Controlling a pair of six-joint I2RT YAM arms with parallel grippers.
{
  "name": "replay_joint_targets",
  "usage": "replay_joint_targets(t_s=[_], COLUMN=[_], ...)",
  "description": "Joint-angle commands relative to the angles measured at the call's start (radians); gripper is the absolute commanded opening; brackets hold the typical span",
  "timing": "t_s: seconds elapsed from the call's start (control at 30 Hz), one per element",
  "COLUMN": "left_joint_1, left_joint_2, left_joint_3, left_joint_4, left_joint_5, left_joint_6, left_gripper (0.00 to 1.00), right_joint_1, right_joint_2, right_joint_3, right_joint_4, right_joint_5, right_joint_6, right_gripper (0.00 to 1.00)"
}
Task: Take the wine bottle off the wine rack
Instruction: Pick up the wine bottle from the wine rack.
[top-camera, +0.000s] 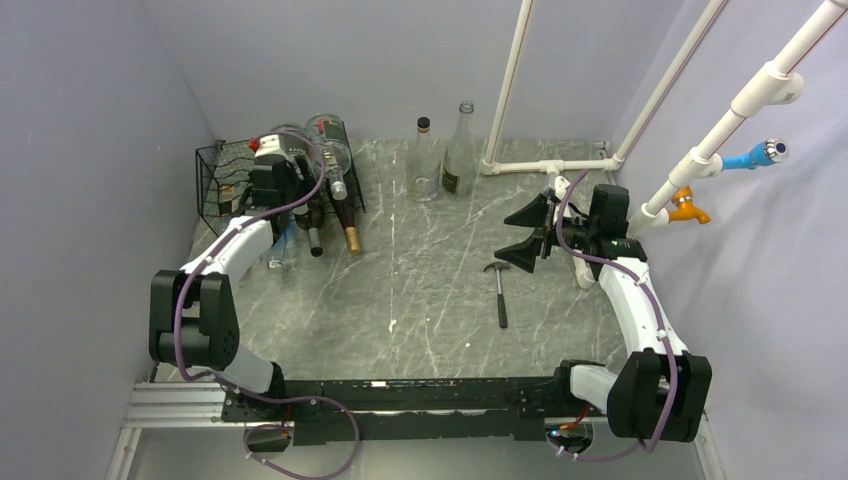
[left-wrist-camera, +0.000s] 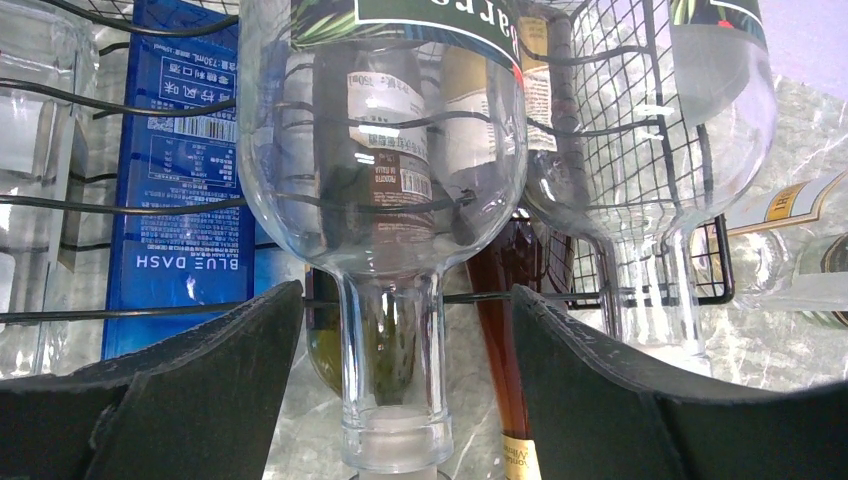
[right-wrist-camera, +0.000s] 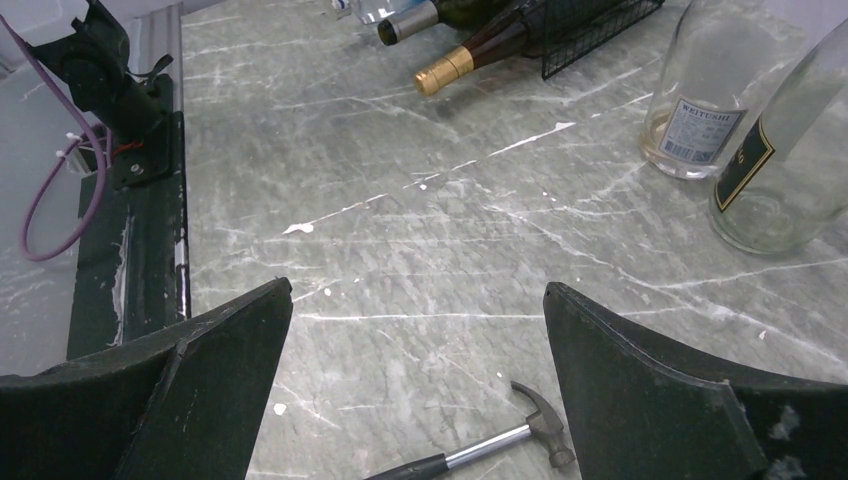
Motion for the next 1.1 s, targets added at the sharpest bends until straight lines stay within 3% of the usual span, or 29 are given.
replay_joint_targets(t_s=[0.0, 0.27, 0.6, 1.07], left_joint_1=[0.004, 0.003, 0.003, 0.003], left_joint_2=[0.009, 0.006, 0.004, -0.022], left_joint_3=[-0.003, -0.007, -0.011, -0.026], left_joint_4=[0.047, 0.057, 0.071, 0.084], left_joint_5=[-0.018, -0.015, -0.011, -0.031], left_joint_6=[-0.012, -0.011, -0.011, -0.007], left_gripper=[0.80, 0.76, 0.58, 0.05], right_joint_1=[-0.008, -0.010, -0.014, -0.019], right_joint_2=[-0.004, -0.004, -0.006, -0.008], right_joint_3=[-0.001, -0.001, -0.001, 0.000], right_joint_4=[0.024, 0.022, 0.022, 0.019], right_joint_5=[-0.039, -0.039, -0.041, -0.043], right_joint_6=[-0.023, -0.024, -0.024, -0.024], right_gripper=[1.00, 1.00, 1.00, 1.00])
